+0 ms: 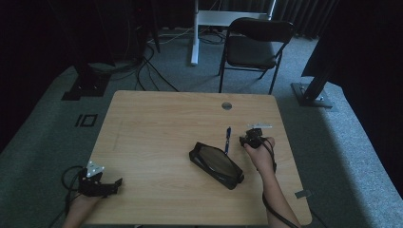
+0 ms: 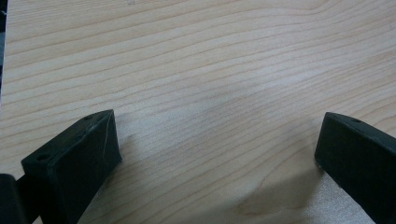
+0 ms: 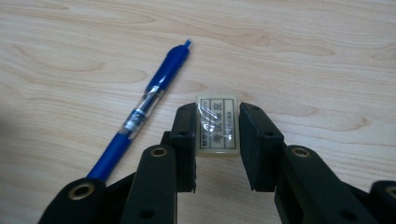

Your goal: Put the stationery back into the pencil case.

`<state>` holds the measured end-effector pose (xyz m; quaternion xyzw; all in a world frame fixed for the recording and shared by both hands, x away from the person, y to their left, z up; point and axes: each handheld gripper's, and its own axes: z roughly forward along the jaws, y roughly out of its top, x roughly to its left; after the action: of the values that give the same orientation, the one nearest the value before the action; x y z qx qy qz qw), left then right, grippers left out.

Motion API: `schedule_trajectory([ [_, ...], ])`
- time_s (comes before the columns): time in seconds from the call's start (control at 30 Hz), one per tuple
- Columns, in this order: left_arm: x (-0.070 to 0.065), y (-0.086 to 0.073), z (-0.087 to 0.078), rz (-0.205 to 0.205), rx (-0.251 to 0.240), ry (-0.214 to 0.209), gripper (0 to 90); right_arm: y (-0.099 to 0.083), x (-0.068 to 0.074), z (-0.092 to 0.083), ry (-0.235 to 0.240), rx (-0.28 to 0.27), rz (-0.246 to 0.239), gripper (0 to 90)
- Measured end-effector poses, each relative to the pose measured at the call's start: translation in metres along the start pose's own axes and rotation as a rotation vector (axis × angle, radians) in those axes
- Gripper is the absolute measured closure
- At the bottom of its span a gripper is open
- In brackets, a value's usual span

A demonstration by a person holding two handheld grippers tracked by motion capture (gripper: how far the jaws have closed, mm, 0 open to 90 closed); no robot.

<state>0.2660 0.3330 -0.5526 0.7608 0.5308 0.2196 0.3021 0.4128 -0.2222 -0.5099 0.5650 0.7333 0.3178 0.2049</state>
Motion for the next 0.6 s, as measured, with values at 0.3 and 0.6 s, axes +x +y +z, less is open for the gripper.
schedule_trajectory([
  [0.3,0.000,0.000,0.000,0.000,0.000,0.000,0.0,0.005,0.007,-0.017,0.028,-0.001,-0.066,68.2],
  [0.6,0.000,0.000,0.000,0.000,0.000,0.000,0.0,0.008,0.016,-0.033,0.057,-0.023,-0.109,68.1],
])
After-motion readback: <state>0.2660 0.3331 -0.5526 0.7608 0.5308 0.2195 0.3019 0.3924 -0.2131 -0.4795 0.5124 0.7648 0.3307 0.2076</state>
